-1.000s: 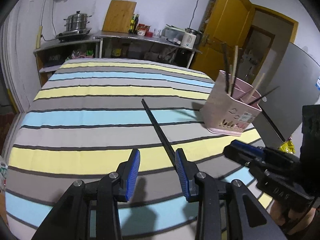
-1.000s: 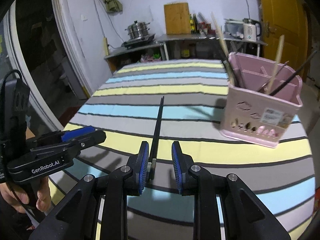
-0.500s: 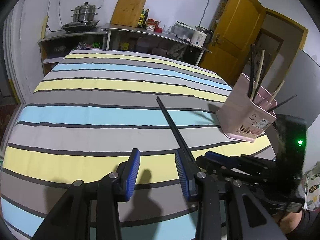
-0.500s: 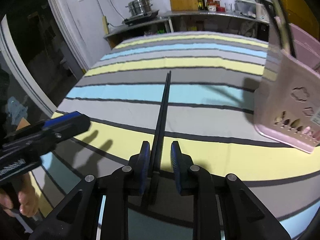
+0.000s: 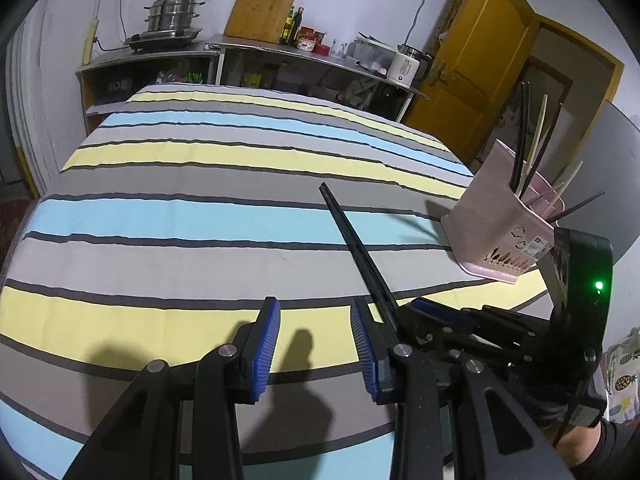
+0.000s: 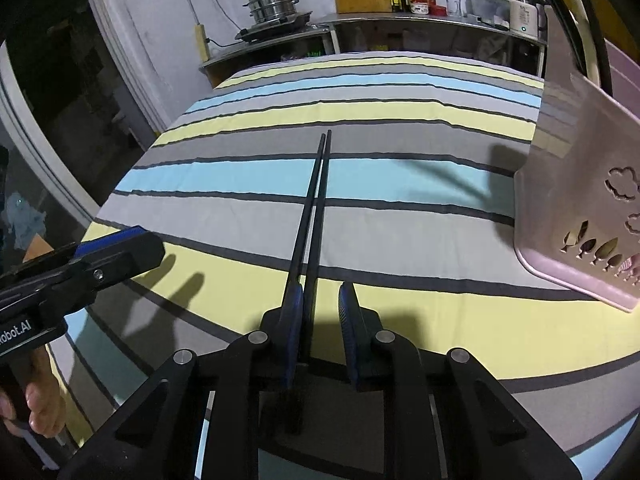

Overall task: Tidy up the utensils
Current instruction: 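Close the right tool on a black chopstick while the left tool grasps another black chopstick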

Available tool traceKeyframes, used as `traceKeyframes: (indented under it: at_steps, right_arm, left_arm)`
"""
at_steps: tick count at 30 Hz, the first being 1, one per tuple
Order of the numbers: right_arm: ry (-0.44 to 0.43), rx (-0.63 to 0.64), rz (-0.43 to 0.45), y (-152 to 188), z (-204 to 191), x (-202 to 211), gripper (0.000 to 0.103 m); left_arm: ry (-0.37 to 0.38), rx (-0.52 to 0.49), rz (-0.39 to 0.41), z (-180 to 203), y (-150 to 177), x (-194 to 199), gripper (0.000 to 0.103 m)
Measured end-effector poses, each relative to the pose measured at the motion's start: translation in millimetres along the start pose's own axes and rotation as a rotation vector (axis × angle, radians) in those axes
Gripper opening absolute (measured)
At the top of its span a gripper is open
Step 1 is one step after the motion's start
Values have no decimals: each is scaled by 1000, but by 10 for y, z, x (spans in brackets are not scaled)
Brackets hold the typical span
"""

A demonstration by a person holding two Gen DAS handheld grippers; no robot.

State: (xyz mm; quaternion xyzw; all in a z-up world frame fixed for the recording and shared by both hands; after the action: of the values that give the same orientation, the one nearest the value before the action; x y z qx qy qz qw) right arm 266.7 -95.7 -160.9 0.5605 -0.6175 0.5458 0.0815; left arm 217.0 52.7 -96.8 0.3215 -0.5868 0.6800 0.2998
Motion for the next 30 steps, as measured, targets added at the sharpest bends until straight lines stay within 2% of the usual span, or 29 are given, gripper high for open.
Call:
traceKeyframes:
  at_steps: [2,5,13,18,19,20,22,24,27,30]
  right_arm:
    - [16,23,-13,6,-45,-34,17]
    - [67,63,-14,0,-48,-54,7]
    - [72,-66,38,103,182,157,6]
    - [78,-150,63,228,261,308,6]
    - [74,-158,63,245,266,324,6]
    - [70,-164,63,258,269,339,6]
    - [57,-175,59,280,271,356,7]
    - [42,-175,49,276,274,360,7]
    - [38,-162,56,211,260,357,13]
    - [41,-138,60,99,247,322,14]
  left_arm:
    - [0,0,-5,15,-11,-22,36]
    - [0,1,-12,37,-39,-56,36]
    - [32,-5,-43,298,-195,-314,36]
    - [-2,-50,-84,506,-208,-643,36]
    - [-16,-63,-88,539,-200,-707,34]
    - [-40,-84,-56,568,-221,-715,32]
    - [-70,-121,-51,602,-223,-747,18]
    - [-90,-142,-47,588,-219,-761,10]
    - [-76,-141,-57,507,-205,-750,9]
    - [-86,-154,-62,408,-181,-717,8]
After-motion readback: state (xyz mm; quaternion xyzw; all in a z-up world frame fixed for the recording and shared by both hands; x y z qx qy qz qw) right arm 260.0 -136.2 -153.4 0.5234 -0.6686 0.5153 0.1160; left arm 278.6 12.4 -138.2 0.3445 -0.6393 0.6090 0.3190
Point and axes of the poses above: each gripper's, at about its wrist camera, not at the fingertips, and x roughly against the way its jaws point, z to its right, y to its underside, the point moved 7 cm from there along -x, roughly the way its jaws point, and after that the axes turned 15 degrees about -y, right-handed, at the moved point
